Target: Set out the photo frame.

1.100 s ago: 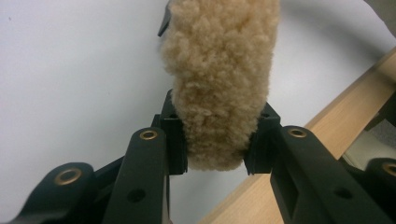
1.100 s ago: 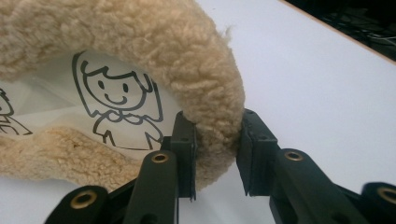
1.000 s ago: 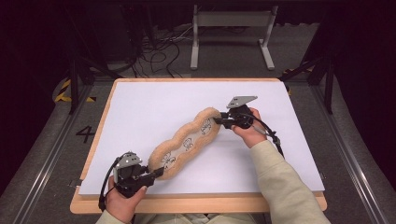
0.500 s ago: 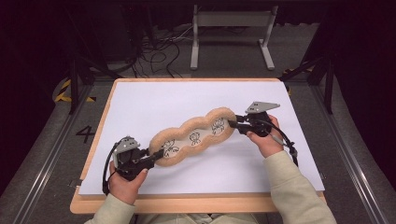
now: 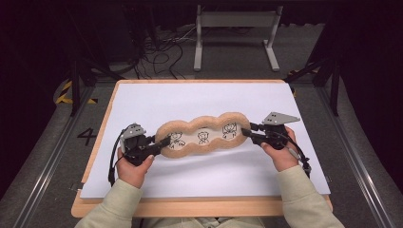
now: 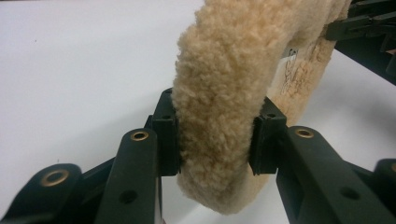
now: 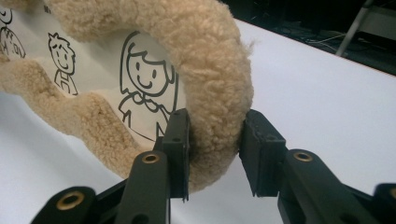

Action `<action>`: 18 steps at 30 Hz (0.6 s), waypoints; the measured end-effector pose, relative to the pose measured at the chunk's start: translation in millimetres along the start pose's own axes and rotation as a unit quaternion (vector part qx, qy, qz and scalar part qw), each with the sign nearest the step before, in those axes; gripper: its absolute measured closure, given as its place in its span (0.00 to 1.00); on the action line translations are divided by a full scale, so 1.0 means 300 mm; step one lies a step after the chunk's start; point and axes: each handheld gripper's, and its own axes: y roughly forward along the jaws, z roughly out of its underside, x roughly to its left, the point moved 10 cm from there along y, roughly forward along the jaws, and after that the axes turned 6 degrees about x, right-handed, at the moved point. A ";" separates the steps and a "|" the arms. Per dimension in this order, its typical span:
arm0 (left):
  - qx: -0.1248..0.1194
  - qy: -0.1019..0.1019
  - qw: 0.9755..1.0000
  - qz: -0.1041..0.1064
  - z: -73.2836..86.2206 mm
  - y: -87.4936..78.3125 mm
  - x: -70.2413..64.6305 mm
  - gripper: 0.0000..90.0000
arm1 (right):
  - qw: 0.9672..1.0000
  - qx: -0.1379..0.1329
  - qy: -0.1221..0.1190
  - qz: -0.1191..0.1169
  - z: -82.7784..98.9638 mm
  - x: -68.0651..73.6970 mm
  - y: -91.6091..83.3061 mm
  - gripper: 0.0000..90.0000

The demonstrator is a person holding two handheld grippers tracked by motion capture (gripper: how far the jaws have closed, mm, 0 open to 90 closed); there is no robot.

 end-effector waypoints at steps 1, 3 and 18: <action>0.001 0.004 1.000 0.002 -0.003 0.007 0.004 0.69 | 1.000 -0.001 0.001 0.003 0.006 -0.001 -0.001 0.73; -0.001 0.010 1.000 0.005 -0.008 0.024 0.015 0.68 | 1.000 -0.003 0.003 0.006 0.017 -0.002 -0.004 0.72; 0.041 0.040 0.998 0.024 0.017 0.127 0.056 0.64 | 1.000 0.002 -0.001 0.029 0.078 -0.009 -0.012 0.72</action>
